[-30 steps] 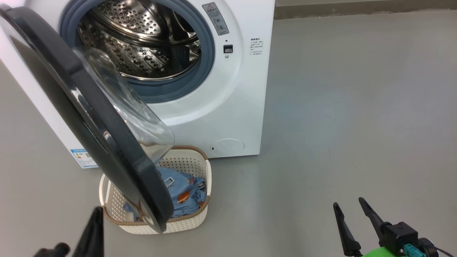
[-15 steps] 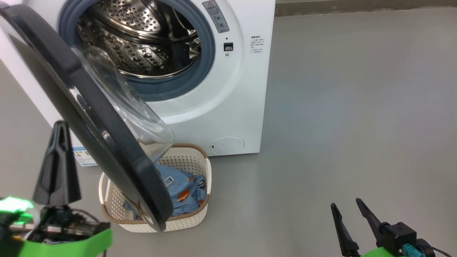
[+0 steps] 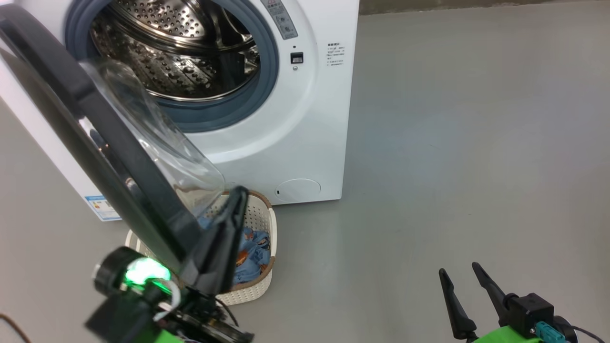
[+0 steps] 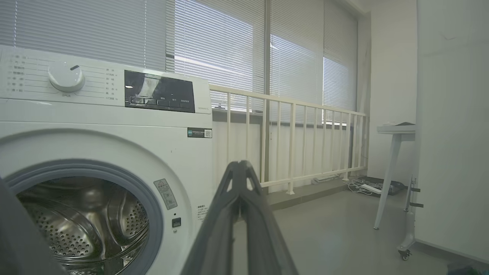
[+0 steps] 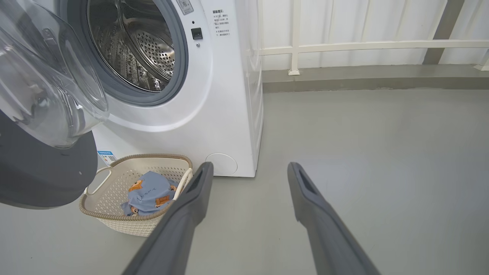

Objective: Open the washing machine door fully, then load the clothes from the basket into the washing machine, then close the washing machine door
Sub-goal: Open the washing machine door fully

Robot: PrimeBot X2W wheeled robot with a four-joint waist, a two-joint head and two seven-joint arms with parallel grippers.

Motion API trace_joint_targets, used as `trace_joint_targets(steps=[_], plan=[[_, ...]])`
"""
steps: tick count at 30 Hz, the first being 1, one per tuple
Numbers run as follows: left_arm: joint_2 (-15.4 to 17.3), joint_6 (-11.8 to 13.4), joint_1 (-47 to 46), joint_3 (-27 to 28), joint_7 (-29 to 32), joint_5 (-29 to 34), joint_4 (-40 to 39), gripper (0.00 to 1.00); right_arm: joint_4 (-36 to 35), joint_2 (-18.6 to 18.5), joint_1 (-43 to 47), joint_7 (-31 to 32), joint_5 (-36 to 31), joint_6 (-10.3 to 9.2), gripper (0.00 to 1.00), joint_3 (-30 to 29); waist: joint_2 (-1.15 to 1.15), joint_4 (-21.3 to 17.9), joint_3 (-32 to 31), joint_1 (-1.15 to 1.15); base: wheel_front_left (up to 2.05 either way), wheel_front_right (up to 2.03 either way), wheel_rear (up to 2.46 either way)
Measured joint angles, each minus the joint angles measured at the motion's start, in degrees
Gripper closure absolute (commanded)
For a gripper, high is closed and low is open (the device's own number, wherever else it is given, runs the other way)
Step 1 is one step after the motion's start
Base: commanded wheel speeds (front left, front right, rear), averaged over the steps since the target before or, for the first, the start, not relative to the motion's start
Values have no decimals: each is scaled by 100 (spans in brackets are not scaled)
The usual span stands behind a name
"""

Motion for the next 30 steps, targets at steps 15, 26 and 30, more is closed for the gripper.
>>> trace_joint_targets(steps=[15, 26, 30], plan=[[98, 0, 55, -432, 0, 76, 1184, 100, 81, 0, -103, 0, -4, 0, 0, 34, 0, -239, 197, 0, 0, 0, 0], [0, 0, 241, 2, 2, -10, 1959, 100, 79, 0, -179, 0, -9, 0, 0, 35, 0, -408, 456, 0, 0, 0, 0], [-33, 0, 241, 179, 5, -71, 2106, 100, 79, 0, -180, 0, -10, 0, 0, 35, 0, -435, 497, 0, 0, 0, 0]])
